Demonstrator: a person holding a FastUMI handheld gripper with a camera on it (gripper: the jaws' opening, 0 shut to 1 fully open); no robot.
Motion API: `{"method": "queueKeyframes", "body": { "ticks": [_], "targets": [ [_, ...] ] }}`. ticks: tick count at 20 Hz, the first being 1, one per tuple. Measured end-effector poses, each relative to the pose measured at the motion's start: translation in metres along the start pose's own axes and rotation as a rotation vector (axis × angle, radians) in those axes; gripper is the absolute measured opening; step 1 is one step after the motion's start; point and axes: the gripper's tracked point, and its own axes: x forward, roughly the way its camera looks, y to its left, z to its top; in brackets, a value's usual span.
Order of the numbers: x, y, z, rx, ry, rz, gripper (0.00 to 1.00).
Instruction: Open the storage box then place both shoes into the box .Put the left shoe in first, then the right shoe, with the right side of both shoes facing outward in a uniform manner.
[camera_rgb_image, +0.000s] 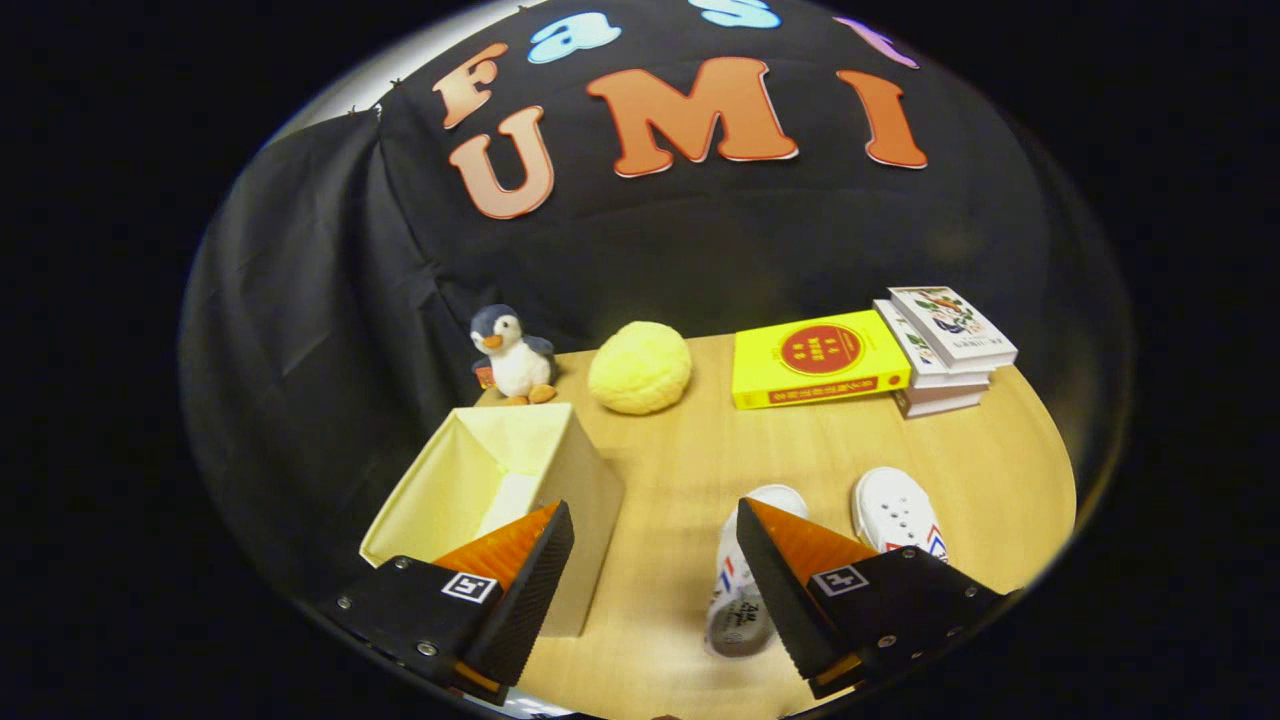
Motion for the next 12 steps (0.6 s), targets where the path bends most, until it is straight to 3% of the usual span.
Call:
{"method": "queueKeyframes", "body": {
  "ticks": [4, 12],
  "targets": [
    [-0.005, -0.046, -0.024, -0.001, 0.036, -0.070, 0.98],
    [0.020, -0.098, -0.082, -0.038, 0.201, -0.132, 0.99]
  ]
}}
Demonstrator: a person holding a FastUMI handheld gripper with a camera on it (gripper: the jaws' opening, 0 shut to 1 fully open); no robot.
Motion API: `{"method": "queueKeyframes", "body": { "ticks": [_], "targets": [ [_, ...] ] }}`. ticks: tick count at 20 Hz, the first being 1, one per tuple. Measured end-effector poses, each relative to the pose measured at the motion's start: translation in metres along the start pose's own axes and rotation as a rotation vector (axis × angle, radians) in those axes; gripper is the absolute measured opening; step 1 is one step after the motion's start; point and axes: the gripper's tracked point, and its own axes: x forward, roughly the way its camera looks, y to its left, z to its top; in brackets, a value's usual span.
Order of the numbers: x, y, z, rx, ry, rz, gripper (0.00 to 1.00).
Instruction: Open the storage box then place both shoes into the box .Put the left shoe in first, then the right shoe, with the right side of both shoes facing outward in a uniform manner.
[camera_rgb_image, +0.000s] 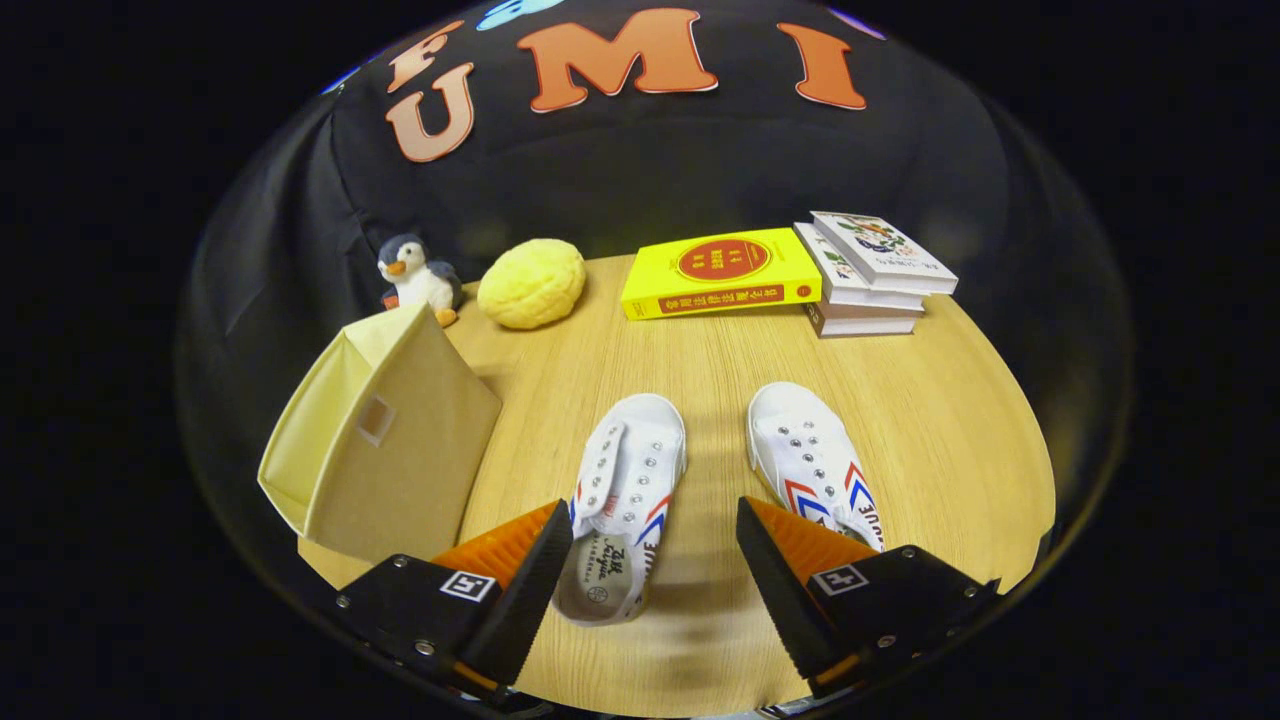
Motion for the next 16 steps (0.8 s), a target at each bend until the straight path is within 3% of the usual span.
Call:
{"method": "queueKeyframes", "body": {
  "ticks": [10, 14, 16],
  "targets": [
    [0.048, 0.010, -0.048, -0.006, 0.274, 0.035, 0.94],
    [0.061, 0.018, -0.057, -0.024, 0.327, 0.045, 0.77],
    [0.063, 0.029, -0.058, -0.007, 0.345, 0.075, 0.60]
  ]
}}
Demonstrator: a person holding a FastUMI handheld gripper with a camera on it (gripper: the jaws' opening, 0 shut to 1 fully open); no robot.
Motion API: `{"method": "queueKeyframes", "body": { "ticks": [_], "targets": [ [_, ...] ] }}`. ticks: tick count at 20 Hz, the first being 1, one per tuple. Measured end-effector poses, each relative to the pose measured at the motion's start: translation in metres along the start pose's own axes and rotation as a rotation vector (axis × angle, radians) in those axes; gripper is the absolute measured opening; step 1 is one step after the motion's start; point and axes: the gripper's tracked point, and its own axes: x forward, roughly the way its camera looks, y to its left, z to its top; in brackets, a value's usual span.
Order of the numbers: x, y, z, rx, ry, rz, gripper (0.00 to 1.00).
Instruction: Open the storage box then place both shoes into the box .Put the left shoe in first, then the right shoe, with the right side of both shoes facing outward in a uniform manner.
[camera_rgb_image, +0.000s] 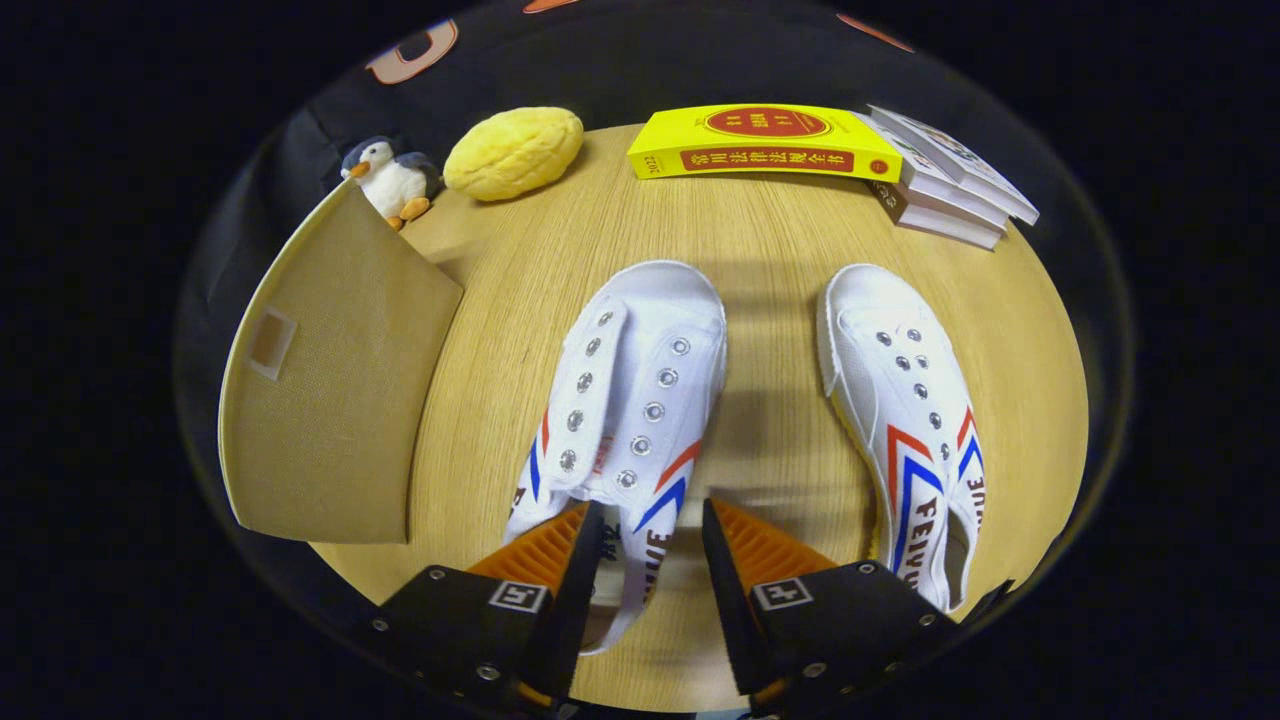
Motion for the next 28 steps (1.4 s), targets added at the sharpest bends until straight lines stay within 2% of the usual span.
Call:
{"method": "queueKeyframes", "body": {
  "ticks": [1, 2, 3, 5, 8, 16, 19, 28],
  "targets": [
    [-0.002, -0.001, 0.002, 0.010, -0.003, -0.013, 0.40],
    [-0.003, -0.004, 0.003, 0.025, 0.002, -0.020, 0.32],
    [0.000, -0.005, 0.005, 0.066, -0.001, -0.018, 0.18],
    [-0.005, -0.005, 0.015, 0.052, -0.041, -0.010, 0.01],
    [-0.013, 0.003, 0.022, -0.043, -0.132, -0.016, 0.00],
    [-0.041, 0.022, 0.042, 0.041, -0.218, 0.050, 0.00],
    [-0.066, 0.029, 0.054, 0.034, -0.260, 0.048, 0.00],
    [-0.162, 0.090, 0.096, 0.054, -0.377, 0.128, 0.00]
  ]
}}
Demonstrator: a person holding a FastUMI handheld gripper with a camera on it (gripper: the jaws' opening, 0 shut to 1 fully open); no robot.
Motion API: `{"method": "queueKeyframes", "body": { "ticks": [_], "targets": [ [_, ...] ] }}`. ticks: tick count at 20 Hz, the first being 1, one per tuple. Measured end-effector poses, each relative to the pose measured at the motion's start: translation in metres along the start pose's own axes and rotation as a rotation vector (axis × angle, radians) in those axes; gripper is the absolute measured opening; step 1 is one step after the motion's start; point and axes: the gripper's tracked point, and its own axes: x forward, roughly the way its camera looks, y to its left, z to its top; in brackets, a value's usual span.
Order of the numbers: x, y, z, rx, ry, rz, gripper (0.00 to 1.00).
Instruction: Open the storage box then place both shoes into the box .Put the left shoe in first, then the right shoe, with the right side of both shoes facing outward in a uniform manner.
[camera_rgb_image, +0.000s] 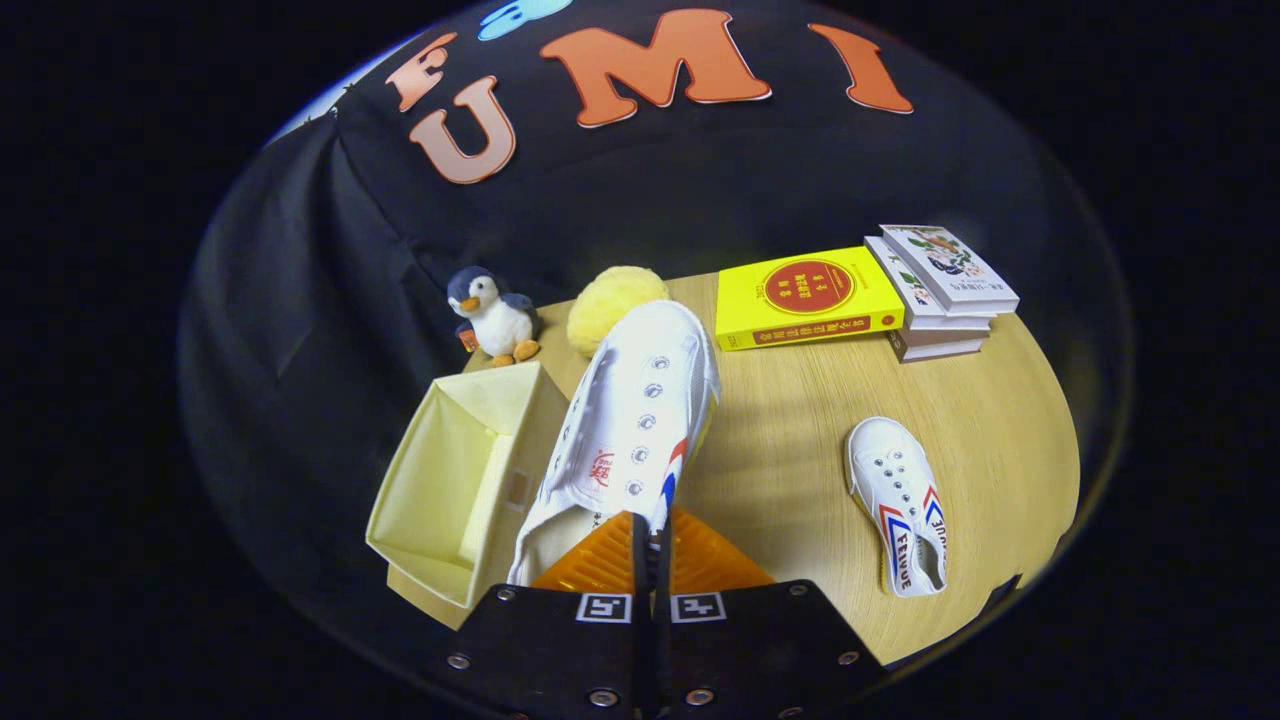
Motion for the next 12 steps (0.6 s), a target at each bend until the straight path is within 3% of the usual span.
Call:
{"method": "queueKeyframes", "body": {
  "ticks": [6, 12],
  "targets": [
    [-0.026, 0.076, 0.028, 0.017, -0.055, 0.088, 0.00],
    [-0.002, 0.147, 0.010, 0.004, -0.022, 0.136, 0.00]
  ]
}}
